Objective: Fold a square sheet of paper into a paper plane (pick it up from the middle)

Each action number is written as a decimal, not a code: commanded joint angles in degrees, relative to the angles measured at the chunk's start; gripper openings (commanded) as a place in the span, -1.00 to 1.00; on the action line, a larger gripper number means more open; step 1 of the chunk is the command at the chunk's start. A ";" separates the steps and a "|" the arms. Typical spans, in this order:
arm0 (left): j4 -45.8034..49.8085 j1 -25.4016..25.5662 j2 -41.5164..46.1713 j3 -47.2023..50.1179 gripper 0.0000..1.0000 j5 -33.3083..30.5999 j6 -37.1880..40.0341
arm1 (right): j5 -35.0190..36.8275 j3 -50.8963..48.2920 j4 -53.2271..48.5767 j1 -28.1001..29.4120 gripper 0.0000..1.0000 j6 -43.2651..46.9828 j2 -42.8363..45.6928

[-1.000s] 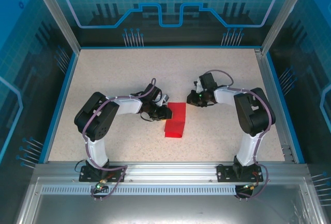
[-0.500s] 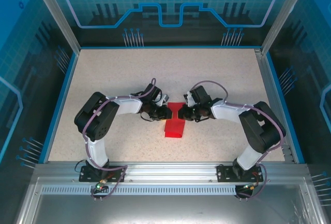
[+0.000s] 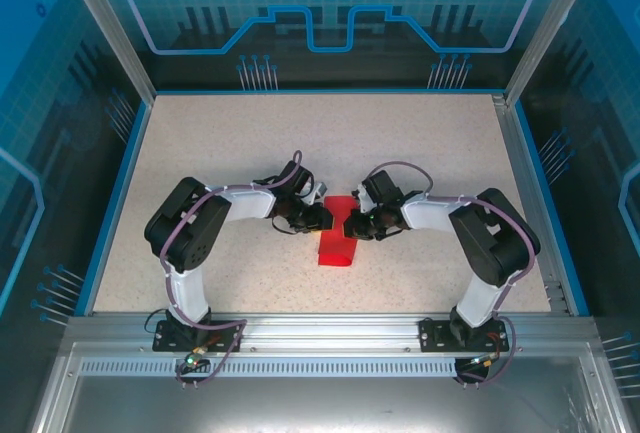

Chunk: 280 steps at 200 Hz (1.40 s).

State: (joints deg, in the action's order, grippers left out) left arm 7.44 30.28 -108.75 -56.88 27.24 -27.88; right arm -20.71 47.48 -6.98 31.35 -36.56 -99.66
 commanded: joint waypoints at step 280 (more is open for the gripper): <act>4.63 1.06 -9.19 0.90 -0.48 -11.43 6.43 | 0.47 -7.30 -1.29 6.89 -0.83 0.76 3.97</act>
State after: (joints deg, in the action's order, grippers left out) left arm 10.31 30.35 -109.73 -58.81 27.33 -25.21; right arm -20.62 42.00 -3.90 36.60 -37.93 -95.85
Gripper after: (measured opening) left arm 0.256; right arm 0.087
